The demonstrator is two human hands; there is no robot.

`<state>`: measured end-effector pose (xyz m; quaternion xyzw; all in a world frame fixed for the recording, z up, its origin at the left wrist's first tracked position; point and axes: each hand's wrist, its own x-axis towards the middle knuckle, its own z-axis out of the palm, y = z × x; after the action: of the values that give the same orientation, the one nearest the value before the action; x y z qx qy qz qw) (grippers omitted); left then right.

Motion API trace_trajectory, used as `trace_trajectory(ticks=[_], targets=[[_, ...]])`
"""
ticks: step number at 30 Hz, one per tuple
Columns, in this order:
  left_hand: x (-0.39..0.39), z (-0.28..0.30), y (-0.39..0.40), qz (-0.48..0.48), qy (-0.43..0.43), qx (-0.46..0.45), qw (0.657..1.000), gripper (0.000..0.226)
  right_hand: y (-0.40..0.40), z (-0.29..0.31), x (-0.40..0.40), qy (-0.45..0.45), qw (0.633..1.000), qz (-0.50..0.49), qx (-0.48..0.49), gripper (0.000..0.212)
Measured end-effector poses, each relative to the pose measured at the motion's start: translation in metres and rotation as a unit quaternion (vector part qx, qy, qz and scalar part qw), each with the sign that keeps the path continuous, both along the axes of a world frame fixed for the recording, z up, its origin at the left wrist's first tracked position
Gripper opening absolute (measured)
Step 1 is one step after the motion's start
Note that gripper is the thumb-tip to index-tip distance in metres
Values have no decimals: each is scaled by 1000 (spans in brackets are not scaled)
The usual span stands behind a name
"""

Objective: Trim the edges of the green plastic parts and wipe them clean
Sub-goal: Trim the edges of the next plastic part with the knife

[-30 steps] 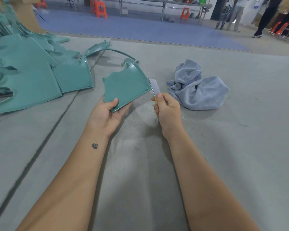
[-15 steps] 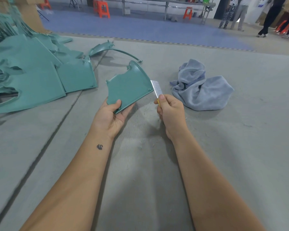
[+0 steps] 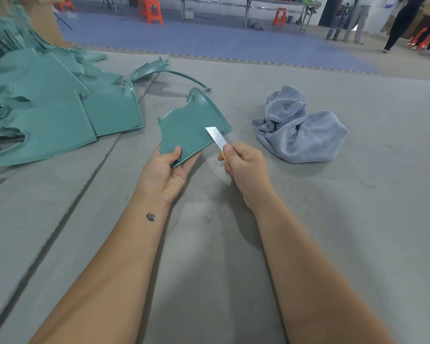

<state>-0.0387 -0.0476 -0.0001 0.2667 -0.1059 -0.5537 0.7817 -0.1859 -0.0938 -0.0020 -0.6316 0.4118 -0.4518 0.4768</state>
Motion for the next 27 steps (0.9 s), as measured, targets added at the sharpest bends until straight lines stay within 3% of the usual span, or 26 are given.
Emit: trace_trajectory(ticks=[2, 7, 14, 27], targets=[[-1, 1, -1, 3, 7, -6, 1000, 31, 0, 0, 0, -6, 1000, 3, 3, 35], [0, 1, -2, 1, 12, -12, 1000, 31, -4, 1, -5, -120, 991, -20, 51, 33], [-1, 1, -1, 5, -1, -8, 1000, 33, -3, -2, 0, -31, 999, -21, 11, 33], [-3, 4, 2, 7, 57, 9, 998, 31, -5, -4, -2, -31, 999, 16, -6, 33]])
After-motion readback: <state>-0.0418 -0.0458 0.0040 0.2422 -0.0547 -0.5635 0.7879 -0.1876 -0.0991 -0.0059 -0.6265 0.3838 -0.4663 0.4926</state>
